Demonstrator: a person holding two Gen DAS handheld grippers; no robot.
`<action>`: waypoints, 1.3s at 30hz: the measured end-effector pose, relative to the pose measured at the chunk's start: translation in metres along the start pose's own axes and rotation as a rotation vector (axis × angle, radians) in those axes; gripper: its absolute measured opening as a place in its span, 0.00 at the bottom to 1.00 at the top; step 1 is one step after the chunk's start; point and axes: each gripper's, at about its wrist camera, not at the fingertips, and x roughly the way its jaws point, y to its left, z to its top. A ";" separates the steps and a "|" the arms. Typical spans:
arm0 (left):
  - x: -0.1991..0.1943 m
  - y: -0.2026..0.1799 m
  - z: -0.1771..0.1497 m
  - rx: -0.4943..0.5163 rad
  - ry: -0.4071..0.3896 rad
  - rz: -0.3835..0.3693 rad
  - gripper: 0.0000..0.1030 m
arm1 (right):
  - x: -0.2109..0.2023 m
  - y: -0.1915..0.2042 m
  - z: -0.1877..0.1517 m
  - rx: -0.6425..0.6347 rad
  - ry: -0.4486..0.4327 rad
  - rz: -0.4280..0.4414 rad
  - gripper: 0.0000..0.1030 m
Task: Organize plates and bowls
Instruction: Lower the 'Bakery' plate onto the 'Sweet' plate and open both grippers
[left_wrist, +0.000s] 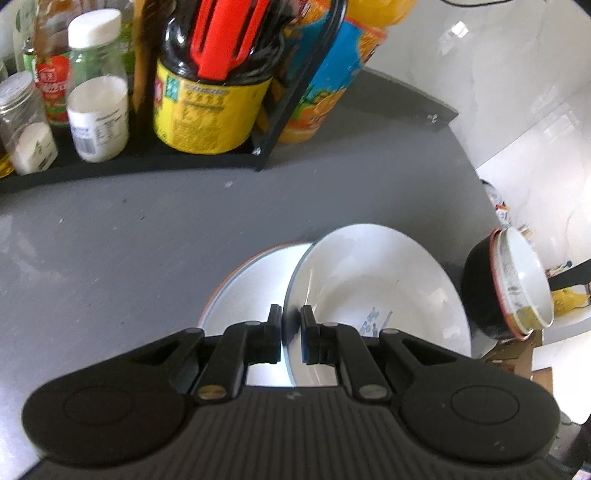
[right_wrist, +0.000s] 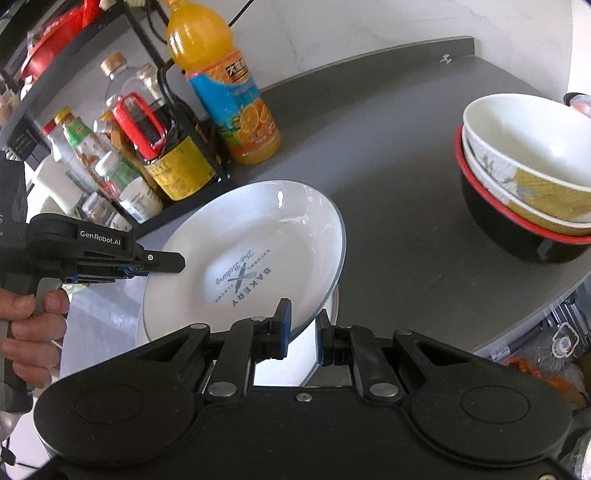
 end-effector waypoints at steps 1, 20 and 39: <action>-0.002 0.002 -0.002 0.002 0.004 0.002 0.08 | 0.000 0.001 -0.001 -0.004 0.005 0.000 0.12; 0.004 0.019 -0.014 0.090 0.059 0.041 0.09 | 0.018 0.019 -0.010 -0.034 0.076 -0.032 0.12; -0.001 0.013 -0.013 0.119 0.097 0.067 0.16 | 0.017 0.020 -0.011 -0.010 0.080 -0.050 0.12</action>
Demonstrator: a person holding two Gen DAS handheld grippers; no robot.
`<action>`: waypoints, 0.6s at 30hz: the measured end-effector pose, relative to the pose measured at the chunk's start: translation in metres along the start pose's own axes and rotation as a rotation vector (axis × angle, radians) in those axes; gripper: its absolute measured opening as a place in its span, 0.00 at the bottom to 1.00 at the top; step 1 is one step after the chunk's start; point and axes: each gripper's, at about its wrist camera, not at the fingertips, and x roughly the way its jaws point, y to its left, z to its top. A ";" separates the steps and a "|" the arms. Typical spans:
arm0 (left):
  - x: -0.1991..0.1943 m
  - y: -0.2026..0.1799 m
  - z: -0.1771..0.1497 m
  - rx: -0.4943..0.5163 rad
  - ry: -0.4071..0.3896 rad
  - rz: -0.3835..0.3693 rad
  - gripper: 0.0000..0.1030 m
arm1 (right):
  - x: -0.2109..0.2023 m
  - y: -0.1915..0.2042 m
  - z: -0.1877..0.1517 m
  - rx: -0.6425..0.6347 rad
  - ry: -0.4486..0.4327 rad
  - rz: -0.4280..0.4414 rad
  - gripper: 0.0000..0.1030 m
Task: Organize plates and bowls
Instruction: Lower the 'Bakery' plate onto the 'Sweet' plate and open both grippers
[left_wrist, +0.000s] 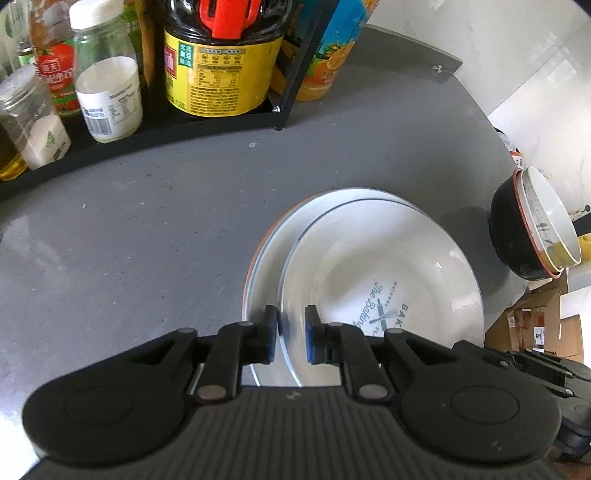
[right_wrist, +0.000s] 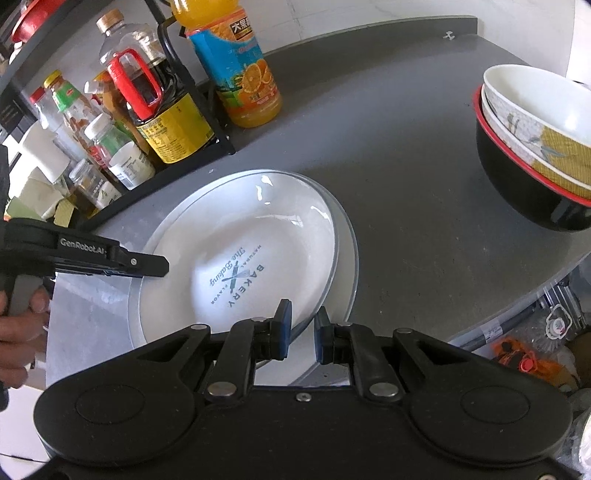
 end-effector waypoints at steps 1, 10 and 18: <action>-0.002 0.001 0.000 -0.007 -0.006 -0.005 0.17 | 0.000 0.000 0.000 -0.003 0.001 0.001 0.12; -0.016 -0.002 -0.002 0.009 -0.079 0.015 0.31 | 0.002 0.003 0.002 -0.016 0.020 -0.003 0.12; -0.018 -0.011 -0.004 0.046 -0.111 0.118 0.41 | 0.003 0.009 0.004 -0.046 0.028 -0.024 0.13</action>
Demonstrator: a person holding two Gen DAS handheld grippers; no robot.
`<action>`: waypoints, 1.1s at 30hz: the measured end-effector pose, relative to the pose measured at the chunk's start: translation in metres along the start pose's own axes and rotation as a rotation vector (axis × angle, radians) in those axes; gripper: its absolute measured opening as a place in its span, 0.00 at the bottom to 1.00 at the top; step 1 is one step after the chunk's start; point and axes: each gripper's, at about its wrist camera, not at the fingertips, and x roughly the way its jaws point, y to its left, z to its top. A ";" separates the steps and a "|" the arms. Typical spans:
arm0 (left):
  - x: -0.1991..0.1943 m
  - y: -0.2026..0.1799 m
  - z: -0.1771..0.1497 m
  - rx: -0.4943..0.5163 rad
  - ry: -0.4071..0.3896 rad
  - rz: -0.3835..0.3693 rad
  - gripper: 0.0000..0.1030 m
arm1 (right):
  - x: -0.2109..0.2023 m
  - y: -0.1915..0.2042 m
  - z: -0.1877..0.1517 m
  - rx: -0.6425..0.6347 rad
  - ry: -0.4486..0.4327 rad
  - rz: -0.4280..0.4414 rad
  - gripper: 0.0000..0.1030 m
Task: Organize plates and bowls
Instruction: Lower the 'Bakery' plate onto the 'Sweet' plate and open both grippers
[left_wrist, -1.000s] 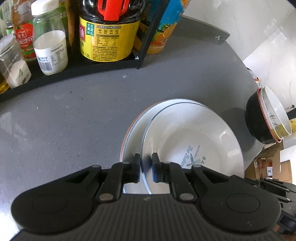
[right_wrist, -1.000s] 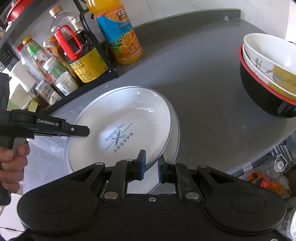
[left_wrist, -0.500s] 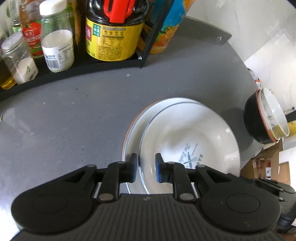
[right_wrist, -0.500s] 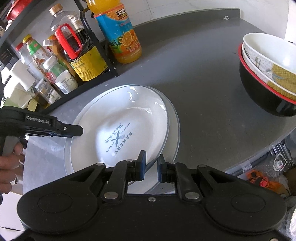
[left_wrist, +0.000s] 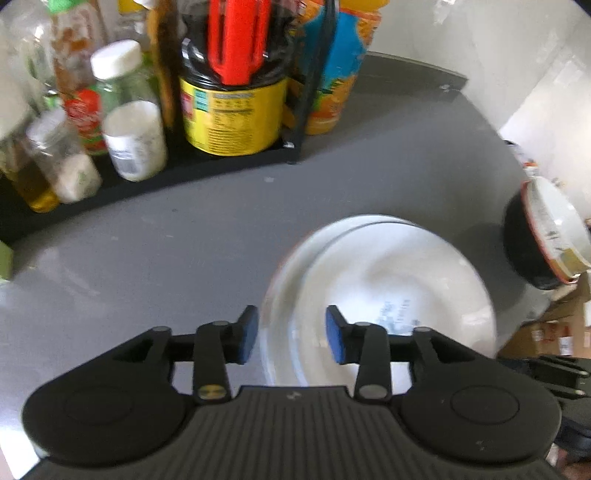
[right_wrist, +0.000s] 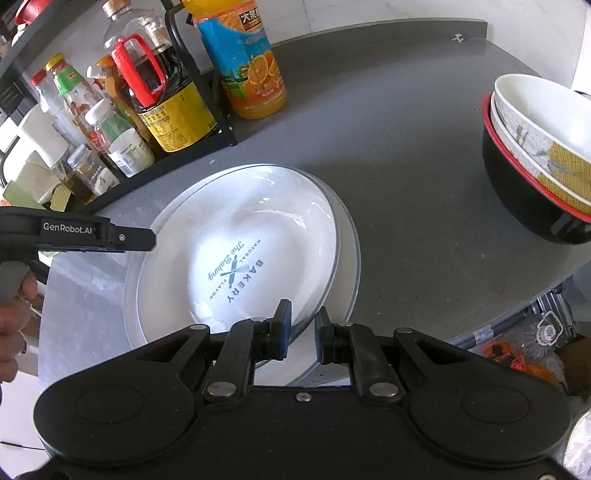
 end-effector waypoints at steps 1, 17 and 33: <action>-0.001 0.002 0.000 0.000 -0.004 0.007 0.42 | 0.000 0.000 0.000 -0.004 -0.001 -0.001 0.13; 0.020 0.010 -0.006 0.006 0.043 0.017 0.49 | -0.004 0.015 0.000 -0.064 0.010 -0.036 0.17; 0.024 0.009 -0.004 0.006 0.060 0.001 0.49 | -0.006 0.025 0.002 -0.123 0.019 -0.135 0.18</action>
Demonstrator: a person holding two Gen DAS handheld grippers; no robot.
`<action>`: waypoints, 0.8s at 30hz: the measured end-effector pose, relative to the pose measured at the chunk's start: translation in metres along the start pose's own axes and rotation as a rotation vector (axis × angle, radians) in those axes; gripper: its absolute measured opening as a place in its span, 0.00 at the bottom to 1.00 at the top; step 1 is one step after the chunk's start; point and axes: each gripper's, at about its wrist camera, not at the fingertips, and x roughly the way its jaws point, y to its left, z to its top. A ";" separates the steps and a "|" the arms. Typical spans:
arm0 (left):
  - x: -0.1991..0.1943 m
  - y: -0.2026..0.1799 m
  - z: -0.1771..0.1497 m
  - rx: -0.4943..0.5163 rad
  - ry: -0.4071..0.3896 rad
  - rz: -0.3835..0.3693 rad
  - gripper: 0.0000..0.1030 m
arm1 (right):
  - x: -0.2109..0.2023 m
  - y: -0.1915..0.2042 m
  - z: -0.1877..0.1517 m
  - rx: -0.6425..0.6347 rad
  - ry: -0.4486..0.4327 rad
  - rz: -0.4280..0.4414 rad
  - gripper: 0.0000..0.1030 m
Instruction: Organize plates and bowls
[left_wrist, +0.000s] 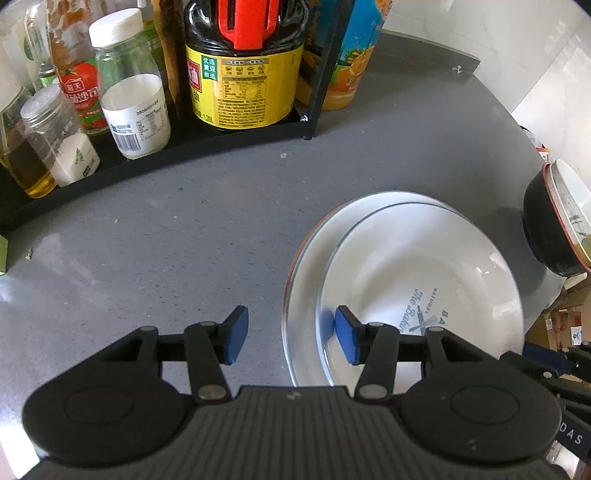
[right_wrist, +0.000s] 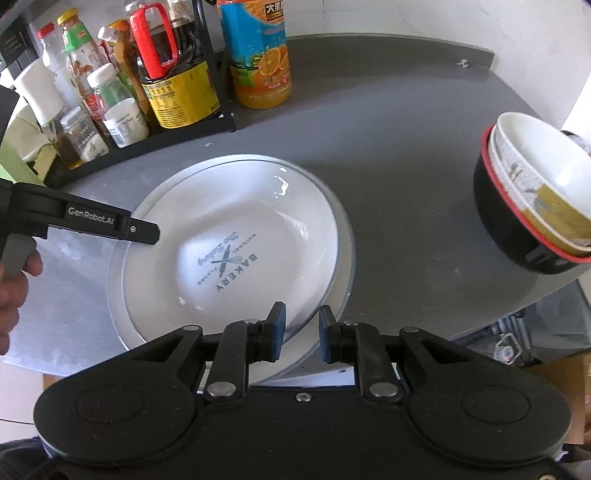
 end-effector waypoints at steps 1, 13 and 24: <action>0.000 0.000 0.000 -0.003 0.000 -0.013 0.49 | 0.000 0.000 0.000 0.002 0.002 -0.005 0.19; -0.006 0.002 0.007 -0.025 -0.004 -0.013 0.49 | -0.003 -0.011 -0.001 0.073 -0.019 0.013 0.23; -0.030 -0.024 0.018 0.059 -0.038 -0.018 0.67 | -0.030 -0.046 -0.016 0.251 -0.091 0.029 0.43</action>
